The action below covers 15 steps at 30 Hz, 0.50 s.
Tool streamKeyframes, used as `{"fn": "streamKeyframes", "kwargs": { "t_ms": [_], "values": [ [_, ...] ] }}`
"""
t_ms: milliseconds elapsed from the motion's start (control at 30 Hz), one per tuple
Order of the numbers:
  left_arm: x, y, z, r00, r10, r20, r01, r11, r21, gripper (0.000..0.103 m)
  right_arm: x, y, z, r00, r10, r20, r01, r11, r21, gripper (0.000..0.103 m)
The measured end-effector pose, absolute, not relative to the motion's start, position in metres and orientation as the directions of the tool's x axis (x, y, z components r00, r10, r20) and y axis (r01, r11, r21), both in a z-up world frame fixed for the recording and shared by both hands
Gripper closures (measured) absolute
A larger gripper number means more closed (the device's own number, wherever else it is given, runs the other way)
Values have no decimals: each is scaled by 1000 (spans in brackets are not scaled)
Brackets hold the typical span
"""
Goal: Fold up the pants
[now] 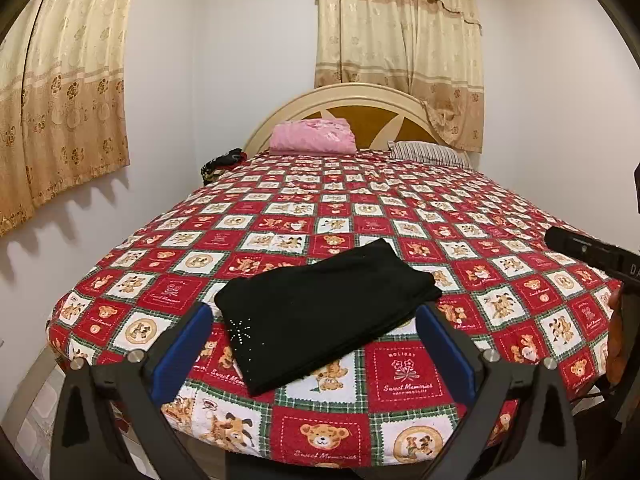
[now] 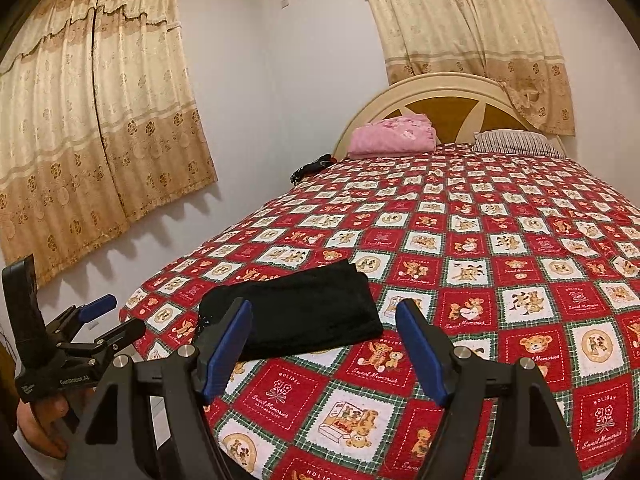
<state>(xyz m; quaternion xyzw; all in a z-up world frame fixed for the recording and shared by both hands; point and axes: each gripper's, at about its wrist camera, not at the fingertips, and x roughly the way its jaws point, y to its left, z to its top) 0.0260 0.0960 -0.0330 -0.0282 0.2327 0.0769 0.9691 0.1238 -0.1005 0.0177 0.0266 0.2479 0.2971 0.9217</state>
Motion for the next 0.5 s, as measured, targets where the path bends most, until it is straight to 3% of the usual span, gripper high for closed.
{"fn": "streamKeyframes", "kwargs": {
  "t_ms": [500],
  "values": [
    [26, 92, -31, 879, 145, -453, -164, 987, -2, 0, 120, -107, 27, 720, 549, -425, -526, 831, 181, 27]
  ]
}}
